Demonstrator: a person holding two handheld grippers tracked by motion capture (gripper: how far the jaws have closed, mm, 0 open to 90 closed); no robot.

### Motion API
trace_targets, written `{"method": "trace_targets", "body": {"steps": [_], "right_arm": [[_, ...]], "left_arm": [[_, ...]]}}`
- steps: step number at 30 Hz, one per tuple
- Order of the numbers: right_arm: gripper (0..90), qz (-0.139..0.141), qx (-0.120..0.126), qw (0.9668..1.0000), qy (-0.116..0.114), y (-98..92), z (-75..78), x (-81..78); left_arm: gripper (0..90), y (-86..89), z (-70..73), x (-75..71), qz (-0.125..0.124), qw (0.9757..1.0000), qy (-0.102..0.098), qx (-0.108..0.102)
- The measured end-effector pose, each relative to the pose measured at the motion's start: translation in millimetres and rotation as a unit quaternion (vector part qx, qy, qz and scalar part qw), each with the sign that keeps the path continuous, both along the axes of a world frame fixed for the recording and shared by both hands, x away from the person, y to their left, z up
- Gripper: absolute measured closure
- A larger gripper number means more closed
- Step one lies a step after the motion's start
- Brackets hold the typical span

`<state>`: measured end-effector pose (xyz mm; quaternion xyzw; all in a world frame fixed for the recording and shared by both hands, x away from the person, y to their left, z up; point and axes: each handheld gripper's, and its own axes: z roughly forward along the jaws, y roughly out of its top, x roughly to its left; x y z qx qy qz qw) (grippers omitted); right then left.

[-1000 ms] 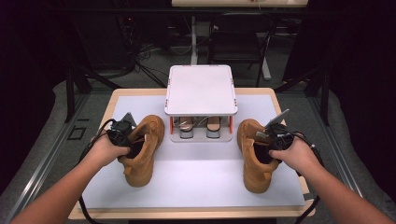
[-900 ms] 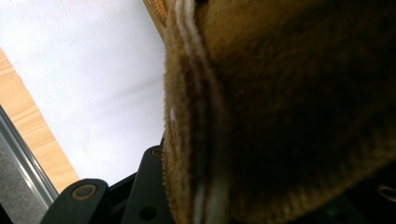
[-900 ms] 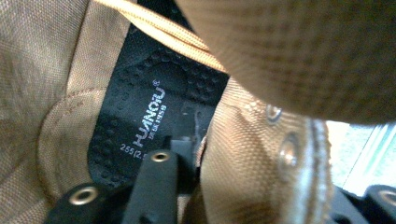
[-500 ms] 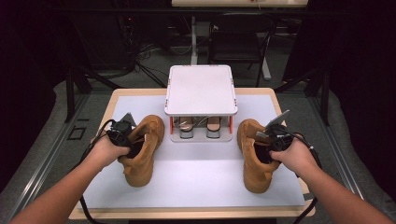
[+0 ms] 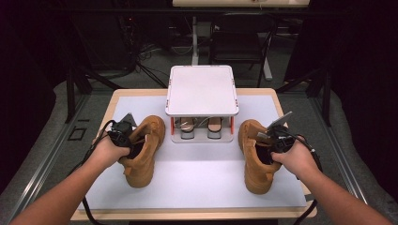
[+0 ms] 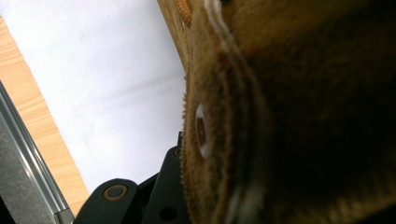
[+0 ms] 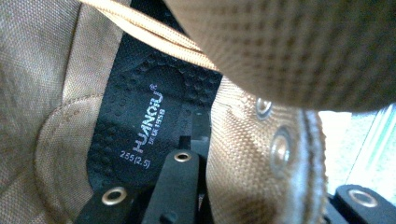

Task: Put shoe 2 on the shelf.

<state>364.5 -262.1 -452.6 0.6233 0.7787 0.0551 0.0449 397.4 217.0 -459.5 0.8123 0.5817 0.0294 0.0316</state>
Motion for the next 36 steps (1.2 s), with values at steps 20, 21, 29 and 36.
{"method": "trace_targets", "body": {"steps": [20, 21, 29, 36], "right_arm": [[86.2, -0.012, 0.017, 0.9997, 0.013, 0.6, 3.1, 4.1], [86.3, -0.012, 0.017, 0.9997, 0.012, -0.5, 3.1, 4.4], [86.7, -0.019, 0.035, 0.9992, 0.008, -5.6, 8.1, 6.5], [86.8, -0.034, 0.051, 0.9981, 0.007, -10.6, 8.5, 8.3]], "left_arm": [[86.3, 9.0, 1.1, 1.4, 0.028, 0.9990, 0.002, -0.035], [86.4, 8.9, 1.4, 1.6, 0.028, 0.9990, 0.003, -0.035], [86.6, 12.3, 6.8, 8.3, 0.036, 0.9988, 0.004, -0.032], [86.7, 12.1, 11.6, 12.8, 0.038, 0.9988, 0.006, -0.031]]}}
